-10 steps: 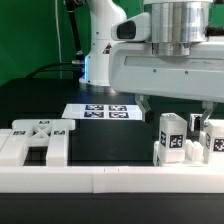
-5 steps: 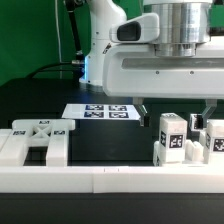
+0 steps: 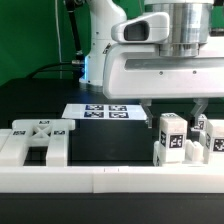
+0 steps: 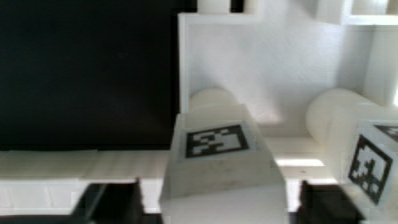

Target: Assemble chair

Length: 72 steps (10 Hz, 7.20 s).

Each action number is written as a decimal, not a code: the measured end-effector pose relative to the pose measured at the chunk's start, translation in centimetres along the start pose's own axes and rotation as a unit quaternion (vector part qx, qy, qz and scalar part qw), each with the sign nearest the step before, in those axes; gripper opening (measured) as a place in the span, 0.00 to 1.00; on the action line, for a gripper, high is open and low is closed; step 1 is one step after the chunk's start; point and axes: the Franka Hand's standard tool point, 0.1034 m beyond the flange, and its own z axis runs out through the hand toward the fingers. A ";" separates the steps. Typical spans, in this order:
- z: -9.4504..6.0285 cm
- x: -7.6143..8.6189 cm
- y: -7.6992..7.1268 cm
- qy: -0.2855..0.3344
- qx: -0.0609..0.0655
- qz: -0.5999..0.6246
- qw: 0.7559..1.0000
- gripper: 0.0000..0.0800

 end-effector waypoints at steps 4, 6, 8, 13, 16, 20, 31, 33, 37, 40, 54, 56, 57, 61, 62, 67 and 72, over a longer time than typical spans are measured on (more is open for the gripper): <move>0.0 0.0 0.0 0.000 0.000 0.033 0.999 0.36; 0.0 0.0 0.0 0.000 0.001 0.119 0.993 0.36; 0.1 -0.1 -0.3 -0.001 0.002 0.237 0.972 0.36; 0.2 0.1 -0.7 0.009 0.009 0.503 0.864 0.36; 0.2 0.2 -0.7 0.011 0.013 0.609 0.793 0.36; 0.2 0.2 -0.7 0.010 0.013 0.609 0.793 0.37; 0.1 0.2 -0.5 0.007 0.001 0.140 0.990 0.81; 0.1 0.3 -0.4 0.007 0.000 0.077 0.997 0.81; 0.2 0.2 0.0 0.008 -0.007 -0.034 0.999 0.81; 0.2 0.2 0.0 0.008 -0.006 -0.016 1.000 0.48; 0.3 0.1 -0.4 0.006 0.010 0.556 0.831 0.36; 0.4 0.1 -0.5 0.006 0.011 0.577 0.817 0.36; 0.4 0.1 -0.5 0.006 0.011 0.573 0.819 0.36; 0.4 0.0 -0.5 0.006 0.007 0.467 0.884 0.80; 0.3 0.1 -0.5 0.008 0.007 0.419 0.908 0.80; 0.3 0.2 -0.2 0.010 0.005 0.204 0.979 0.81; 0.4 0.1 -0.1 0.010 -0.002 0.025 1.000 0.81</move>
Offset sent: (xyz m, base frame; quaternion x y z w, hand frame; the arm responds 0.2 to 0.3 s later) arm 0.0000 0.0000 0.0000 0.0000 0.0000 0.0650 0.9979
